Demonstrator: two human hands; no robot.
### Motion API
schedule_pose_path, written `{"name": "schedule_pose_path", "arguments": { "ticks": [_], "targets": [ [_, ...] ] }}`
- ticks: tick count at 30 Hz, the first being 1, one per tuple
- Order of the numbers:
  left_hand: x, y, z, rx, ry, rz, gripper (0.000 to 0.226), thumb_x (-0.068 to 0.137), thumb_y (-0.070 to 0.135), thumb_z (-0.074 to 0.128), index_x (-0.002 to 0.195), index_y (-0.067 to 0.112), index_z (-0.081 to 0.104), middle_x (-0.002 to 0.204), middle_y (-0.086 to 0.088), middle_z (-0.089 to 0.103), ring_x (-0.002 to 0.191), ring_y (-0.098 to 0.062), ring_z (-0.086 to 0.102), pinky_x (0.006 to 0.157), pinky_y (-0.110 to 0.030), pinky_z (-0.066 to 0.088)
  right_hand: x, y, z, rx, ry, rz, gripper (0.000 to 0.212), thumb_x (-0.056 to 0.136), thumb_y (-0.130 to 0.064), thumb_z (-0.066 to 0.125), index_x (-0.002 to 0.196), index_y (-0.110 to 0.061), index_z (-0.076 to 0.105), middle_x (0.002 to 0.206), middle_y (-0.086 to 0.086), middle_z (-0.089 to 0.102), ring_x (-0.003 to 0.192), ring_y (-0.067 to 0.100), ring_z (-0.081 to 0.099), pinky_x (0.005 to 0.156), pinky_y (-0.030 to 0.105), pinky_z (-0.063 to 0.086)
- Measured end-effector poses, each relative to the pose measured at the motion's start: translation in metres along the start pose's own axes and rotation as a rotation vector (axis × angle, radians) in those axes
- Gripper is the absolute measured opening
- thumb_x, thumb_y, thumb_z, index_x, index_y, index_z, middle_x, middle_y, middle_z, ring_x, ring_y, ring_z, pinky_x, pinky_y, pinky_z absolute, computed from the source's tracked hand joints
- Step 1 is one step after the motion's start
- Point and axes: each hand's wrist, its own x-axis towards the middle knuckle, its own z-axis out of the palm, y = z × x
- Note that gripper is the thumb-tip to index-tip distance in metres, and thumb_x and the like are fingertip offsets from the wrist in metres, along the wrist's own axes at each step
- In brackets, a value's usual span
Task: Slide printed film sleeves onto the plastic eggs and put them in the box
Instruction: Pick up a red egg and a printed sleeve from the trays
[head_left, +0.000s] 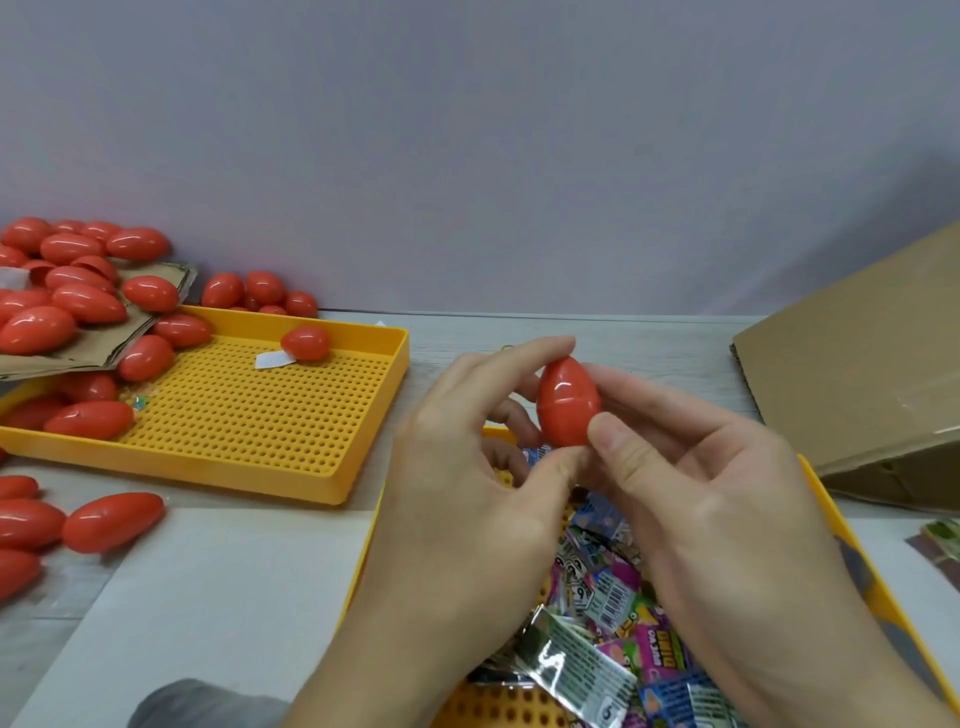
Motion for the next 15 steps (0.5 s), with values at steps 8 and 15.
{"name": "schedule_pose_path", "arguments": {
  "ticks": [8, 15],
  "targets": [
    [-0.0006, -0.0018, -0.0014, -0.143, -0.050, -0.080, 0.049, 0.082, -0.008, 0.073, 0.117, 0.026, 0.066, 0.097, 0.005, 0.076, 0.091, -0.013, 0.074, 0.078, -0.026, 0.059, -0.0030, 0.0024, -0.0018, -0.283, 0.059, -0.187, 0.035, 0.085, 0.009, 0.064, 0.099, -0.021, 0.076, 0.092, -0.004, 0.077, 0.091, 0.011, 0.073, 0.073, 0.013, 0.055],
    [-0.0007, -0.0004, 0.0004, -0.397, -0.106, -0.190, 0.038, 0.085, 0.007, 0.061, 0.121, 0.018, 0.060, 0.102, -0.005, 0.077, 0.094, -0.019, 0.074, 0.076, -0.025, 0.058, -0.0024, 0.0029, 0.0002, -0.269, 0.070, -0.252, 0.026, 0.077, 0.001, 0.072, 0.093, -0.020, 0.075, 0.087, 0.001, 0.076, 0.083, 0.012, 0.073, 0.066, 0.014, 0.056]
  ]
}}
